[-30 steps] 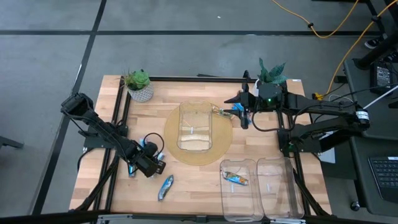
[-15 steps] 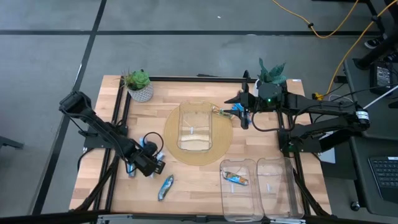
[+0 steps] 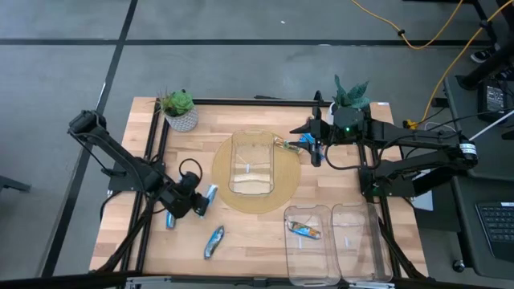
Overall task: Pick and place Granola Bars by type
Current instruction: Put the yellow granola bar pack into the bottom left transparent bin
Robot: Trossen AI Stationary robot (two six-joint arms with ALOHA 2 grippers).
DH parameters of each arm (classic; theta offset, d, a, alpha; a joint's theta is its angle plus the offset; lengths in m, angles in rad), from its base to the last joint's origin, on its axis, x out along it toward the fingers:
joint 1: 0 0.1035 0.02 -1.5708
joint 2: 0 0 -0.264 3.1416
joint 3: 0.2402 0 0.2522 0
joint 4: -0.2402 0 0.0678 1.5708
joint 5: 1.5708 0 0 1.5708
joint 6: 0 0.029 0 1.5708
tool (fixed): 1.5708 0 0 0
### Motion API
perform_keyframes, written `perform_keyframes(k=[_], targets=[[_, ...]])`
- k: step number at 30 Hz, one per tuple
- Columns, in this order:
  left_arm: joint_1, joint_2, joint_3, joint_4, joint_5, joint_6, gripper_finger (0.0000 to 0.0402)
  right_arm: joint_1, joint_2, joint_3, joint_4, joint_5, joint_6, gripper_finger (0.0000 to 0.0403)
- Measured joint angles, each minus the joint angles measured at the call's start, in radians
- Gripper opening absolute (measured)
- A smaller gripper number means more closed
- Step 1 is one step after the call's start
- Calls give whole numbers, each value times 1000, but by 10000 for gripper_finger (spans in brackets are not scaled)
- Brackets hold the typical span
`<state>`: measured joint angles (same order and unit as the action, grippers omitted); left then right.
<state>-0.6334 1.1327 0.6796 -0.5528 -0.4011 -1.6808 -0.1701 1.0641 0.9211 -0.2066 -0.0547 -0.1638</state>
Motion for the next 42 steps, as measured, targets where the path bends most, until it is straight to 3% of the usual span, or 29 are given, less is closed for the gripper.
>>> perform_keyframes(k=[8, 16, 30, 42], targets=[[0, -124, 26, 0, -160, 163, 3, 0, 0, 0, 0, 0, -2, 171], [59, -213, 123, 4, -287, 563, 4, 0, 0, 0, 9, 0, 0, 171], [298, -273, 320, 3, -200, 1104, 4, 0, 0, 0, 55, 0, 82, 171], [468, -273, 343, 4, -46, 1272, 3, 0, 0, 0, 78, -2, 109, 171]])
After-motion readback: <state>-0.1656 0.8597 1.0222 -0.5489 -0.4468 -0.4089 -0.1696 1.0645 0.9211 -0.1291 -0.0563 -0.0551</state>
